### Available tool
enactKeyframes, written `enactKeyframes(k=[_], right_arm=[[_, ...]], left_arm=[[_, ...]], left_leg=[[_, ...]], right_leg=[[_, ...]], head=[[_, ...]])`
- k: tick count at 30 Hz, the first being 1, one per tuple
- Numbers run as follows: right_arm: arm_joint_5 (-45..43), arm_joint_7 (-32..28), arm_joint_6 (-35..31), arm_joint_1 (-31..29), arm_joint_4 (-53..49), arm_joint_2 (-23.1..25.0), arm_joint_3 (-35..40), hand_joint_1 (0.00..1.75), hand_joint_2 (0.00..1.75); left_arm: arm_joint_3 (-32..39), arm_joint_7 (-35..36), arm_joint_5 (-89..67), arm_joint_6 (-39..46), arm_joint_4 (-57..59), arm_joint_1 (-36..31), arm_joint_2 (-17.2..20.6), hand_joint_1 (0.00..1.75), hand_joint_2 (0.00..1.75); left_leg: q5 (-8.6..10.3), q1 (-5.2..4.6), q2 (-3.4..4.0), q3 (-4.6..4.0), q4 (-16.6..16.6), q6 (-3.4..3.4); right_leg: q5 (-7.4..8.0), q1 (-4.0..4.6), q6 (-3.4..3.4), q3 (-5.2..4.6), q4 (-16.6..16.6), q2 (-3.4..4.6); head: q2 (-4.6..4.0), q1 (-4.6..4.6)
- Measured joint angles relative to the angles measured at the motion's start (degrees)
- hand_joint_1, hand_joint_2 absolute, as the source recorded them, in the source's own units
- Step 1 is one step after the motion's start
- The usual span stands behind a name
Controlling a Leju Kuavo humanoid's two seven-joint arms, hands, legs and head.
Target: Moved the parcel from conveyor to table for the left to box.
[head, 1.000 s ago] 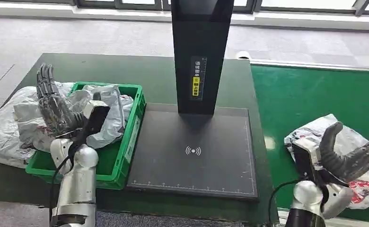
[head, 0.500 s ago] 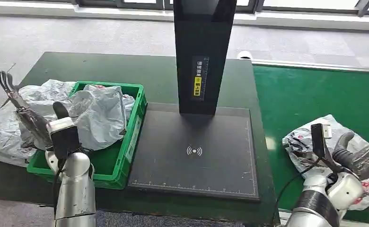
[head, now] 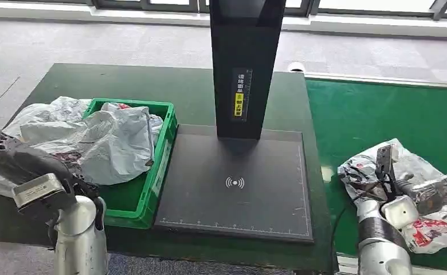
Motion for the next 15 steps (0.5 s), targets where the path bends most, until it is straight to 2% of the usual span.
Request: enactKeyframes(k=[5,6,15], right_arm=[[-0.1,0.1,5.6,-1.1,8.5,-1.4,1.7,0.00,1.75],[-0.1,0.1,6.4,-1.2,9.5,-1.5,1.9,0.00,1.75],[-0.7,0.2,13.3,-2.2,14.0,-2.1,2.1,0.00,1.75]], left_arm=[[-1.1,0.0,0.1,0.0,-1.5,0.7,0.2,0.00,0.00],[-1.3,0.0,0.1,0.0,-1.7,0.8,0.2,0.00,1.75],[-1.9,0.0,0.6,0.0,-2.1,1.0,0.3,0.00,1.75]], left_leg=[[0.01,0.00,-0.05,-0.02,0.0,0.01],[0.01,0.00,-0.05,-0.02,0.0,0.01],[0.00,0.00,-0.04,-0.02,0.0,0.00]], right_leg=[[0.00,0.00,0.00,0.00,0.0,-0.04],[0.00,0.00,0.00,-0.01,0.0,-0.04],[-0.01,0.00,0.00,-0.02,0.0,-0.03]], head=[[0.00,0.00],[0.00,0.02],[0.00,0.00]])
